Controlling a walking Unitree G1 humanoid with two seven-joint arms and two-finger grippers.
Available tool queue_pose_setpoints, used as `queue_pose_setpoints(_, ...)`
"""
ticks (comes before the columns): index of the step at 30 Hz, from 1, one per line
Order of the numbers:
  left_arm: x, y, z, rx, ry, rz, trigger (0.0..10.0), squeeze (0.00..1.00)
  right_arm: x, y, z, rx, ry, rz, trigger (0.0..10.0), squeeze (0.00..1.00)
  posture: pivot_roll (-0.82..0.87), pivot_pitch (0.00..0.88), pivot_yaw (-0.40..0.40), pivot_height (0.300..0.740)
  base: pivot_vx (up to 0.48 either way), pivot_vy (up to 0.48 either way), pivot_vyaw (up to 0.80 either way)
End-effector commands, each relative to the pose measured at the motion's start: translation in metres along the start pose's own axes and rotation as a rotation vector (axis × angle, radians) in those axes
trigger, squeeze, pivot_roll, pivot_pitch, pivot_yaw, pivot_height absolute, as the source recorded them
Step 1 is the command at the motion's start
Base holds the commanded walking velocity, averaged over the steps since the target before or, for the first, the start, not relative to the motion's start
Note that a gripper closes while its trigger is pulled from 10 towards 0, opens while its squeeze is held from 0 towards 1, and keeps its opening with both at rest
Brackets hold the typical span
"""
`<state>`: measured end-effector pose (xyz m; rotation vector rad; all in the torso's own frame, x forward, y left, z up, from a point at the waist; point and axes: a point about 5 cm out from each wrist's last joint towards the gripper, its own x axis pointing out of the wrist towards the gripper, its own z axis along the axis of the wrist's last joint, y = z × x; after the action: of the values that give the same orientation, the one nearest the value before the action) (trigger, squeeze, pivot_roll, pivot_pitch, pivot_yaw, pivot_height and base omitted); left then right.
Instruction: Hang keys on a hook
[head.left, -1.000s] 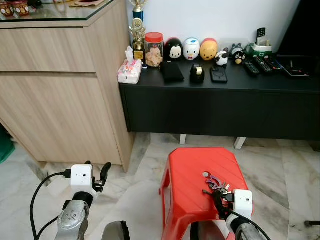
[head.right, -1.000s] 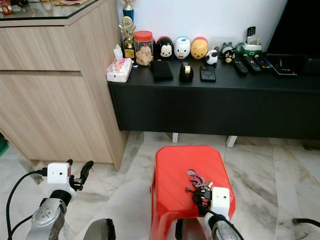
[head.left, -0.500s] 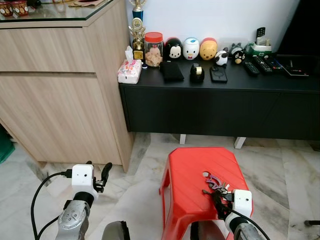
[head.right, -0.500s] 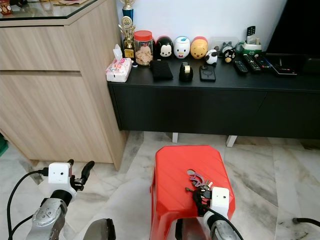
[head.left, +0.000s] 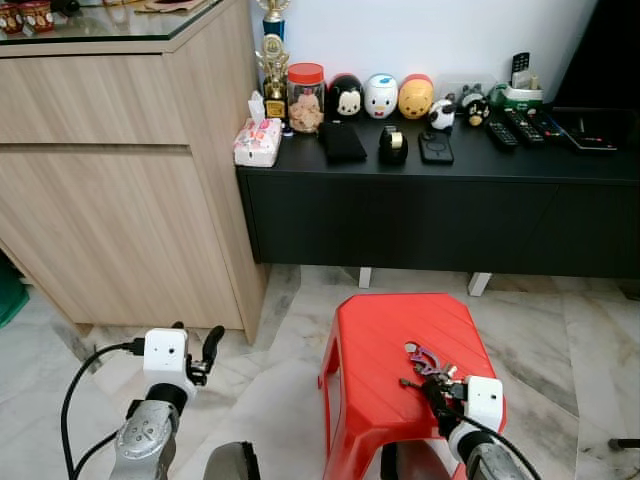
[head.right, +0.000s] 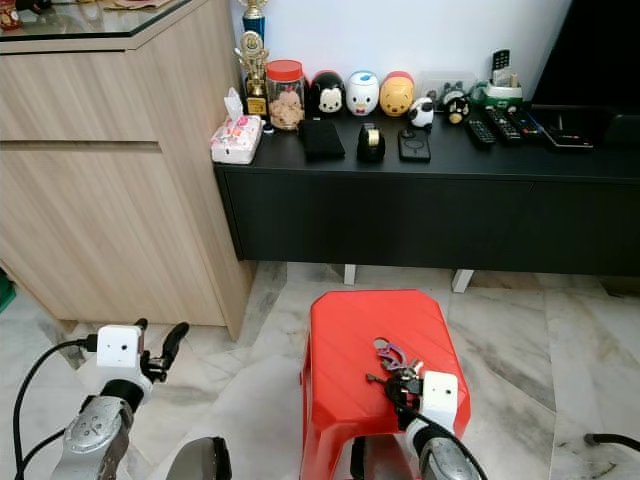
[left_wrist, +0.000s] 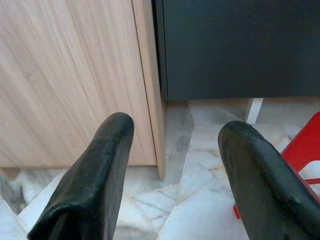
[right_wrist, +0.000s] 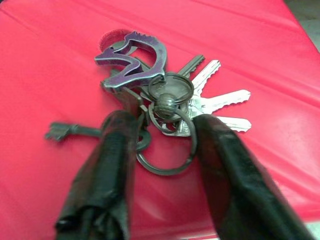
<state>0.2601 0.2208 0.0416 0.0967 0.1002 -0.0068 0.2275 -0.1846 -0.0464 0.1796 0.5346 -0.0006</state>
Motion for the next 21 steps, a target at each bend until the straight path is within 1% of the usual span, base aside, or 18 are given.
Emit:
queue_pose_setpoints(1,-0.002,0.001,-0.005,0.02,0.033,-0.014,10.0,0.0,0.0,0.003,-0.005,0.014,0.033,0.007,0.0,0.0,0.05,0.0,-0.009,0.586,0.0,0.0,0.0)
queue_pose_setpoints(9,-0.001,0.001,-0.004,0.024,0.03,-0.022,10.0,0.0,0.0,0.003,-0.005,0.018,0.031,0.012,0.0,0.0,0.05,0.0,-0.006,0.586,0.0,0.0,0.0)
queue_pose_setpoints(15,0.0,0.001,-0.004,0.026,0.033,-0.029,10.0,0.0,0.002,0.005,0.0,0.028,0.009,0.02,0.0,0.0,0.05,0.0,-0.004,0.586,0.0,0.0,0.0)
queue_pose_setpoints(18,0.0,0.001,-0.004,0.025,0.036,-0.029,10.0,0.0,0.003,0.006,0.004,0.027,-0.016,0.023,0.0,0.0,0.05,0.0,-0.004,0.586,0.0,0.0,0.0)
queue_pose_setpoints(21,-0.001,0.002,-0.005,0.024,0.039,-0.028,10.0,0.0,0.006,0.008,0.015,0.025,-0.076,0.03,0.0,0.0,0.05,0.0,-0.004,0.586,0.0,0.0,0.0)
